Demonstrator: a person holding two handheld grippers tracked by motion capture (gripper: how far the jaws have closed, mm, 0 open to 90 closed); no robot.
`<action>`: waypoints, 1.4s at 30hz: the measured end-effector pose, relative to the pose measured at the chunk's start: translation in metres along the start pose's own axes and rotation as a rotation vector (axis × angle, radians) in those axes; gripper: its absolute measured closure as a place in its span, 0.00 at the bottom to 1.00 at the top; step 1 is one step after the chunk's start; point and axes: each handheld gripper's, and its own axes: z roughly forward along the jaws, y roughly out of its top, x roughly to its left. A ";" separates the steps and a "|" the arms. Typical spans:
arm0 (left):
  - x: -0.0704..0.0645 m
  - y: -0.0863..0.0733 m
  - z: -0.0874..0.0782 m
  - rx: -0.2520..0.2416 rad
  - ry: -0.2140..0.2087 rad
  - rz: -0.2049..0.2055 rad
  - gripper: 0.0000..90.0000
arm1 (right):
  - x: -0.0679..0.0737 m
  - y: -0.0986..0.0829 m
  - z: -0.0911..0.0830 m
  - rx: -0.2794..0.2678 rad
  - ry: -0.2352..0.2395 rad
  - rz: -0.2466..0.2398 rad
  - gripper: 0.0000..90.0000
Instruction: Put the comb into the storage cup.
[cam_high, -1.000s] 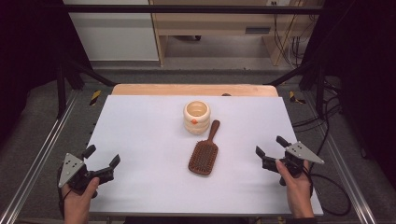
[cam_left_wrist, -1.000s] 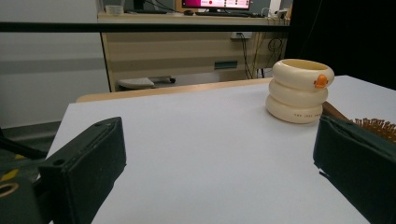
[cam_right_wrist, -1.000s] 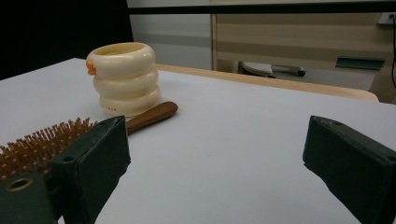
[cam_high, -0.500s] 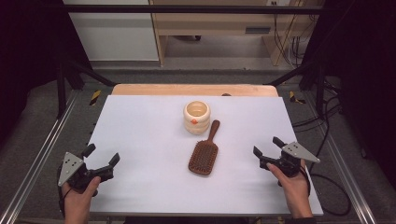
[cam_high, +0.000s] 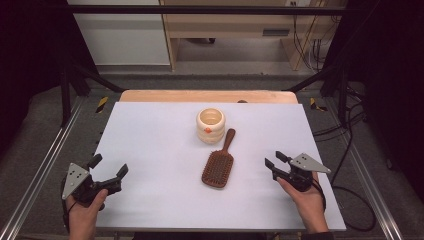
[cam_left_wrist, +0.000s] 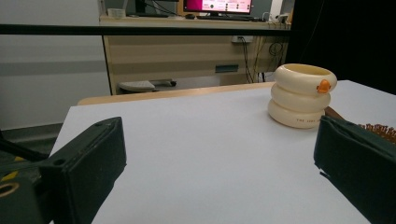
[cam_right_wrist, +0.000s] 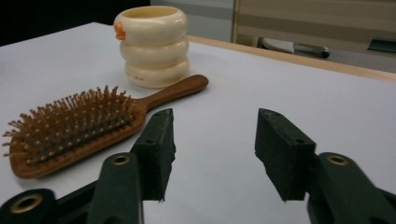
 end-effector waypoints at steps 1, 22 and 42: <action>0.000 0.000 0.000 0.001 0.000 0.001 0.03 | 0.000 0.000 0.000 0.000 0.000 0.000 0.57; 0.000 0.000 0.000 0.004 0.001 0.005 0.03 | 0.038 -0.004 0.021 0.133 0.149 -0.155 1.00; 0.000 -0.001 0.001 0.009 0.003 0.007 0.03 | 0.080 -0.007 0.045 0.267 0.262 -0.275 1.00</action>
